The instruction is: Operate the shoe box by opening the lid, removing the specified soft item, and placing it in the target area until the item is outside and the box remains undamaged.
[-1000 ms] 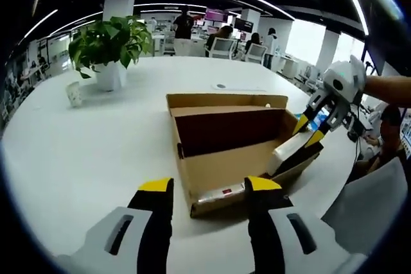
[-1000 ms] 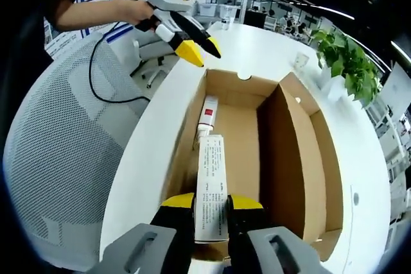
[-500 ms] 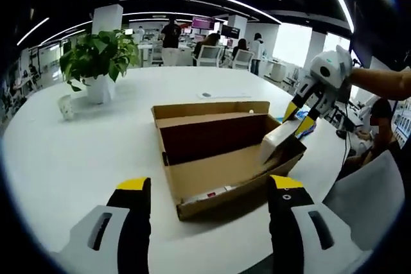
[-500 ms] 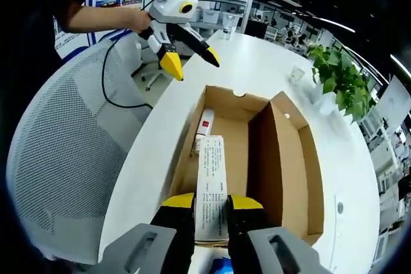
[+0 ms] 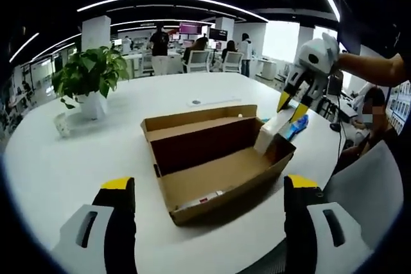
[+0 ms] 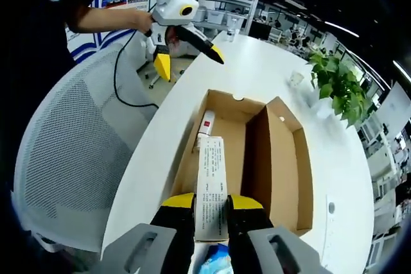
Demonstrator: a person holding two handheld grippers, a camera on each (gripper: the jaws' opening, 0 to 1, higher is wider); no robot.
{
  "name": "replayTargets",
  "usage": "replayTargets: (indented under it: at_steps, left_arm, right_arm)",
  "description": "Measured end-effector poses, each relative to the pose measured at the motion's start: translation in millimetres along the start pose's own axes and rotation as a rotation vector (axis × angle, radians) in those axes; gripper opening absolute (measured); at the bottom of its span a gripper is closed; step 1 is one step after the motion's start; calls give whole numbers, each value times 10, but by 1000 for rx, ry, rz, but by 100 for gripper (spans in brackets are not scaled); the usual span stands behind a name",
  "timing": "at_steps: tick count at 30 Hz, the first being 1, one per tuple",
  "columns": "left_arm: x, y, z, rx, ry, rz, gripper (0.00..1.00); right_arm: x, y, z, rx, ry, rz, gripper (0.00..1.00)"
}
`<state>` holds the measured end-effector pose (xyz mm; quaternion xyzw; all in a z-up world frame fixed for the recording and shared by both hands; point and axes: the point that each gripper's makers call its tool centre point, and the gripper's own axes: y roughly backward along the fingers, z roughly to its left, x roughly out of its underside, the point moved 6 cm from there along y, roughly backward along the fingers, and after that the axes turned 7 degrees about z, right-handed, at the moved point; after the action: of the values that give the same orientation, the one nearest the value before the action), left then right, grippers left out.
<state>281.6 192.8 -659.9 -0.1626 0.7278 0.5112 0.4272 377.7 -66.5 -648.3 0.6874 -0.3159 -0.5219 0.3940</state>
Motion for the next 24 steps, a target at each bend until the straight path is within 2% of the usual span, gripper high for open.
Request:
replayTargets:
  at_steps: [5, 24]
  left_arm:
    - [-8, 6, -1, -8, -19, 0, 100]
    - [9, 50, -67, 23, -32, -7, 100]
  right_arm:
    - [56, 105, -11, 6, -2, -3, 14]
    - [310, 511, -133, 59, -2, 16, 14]
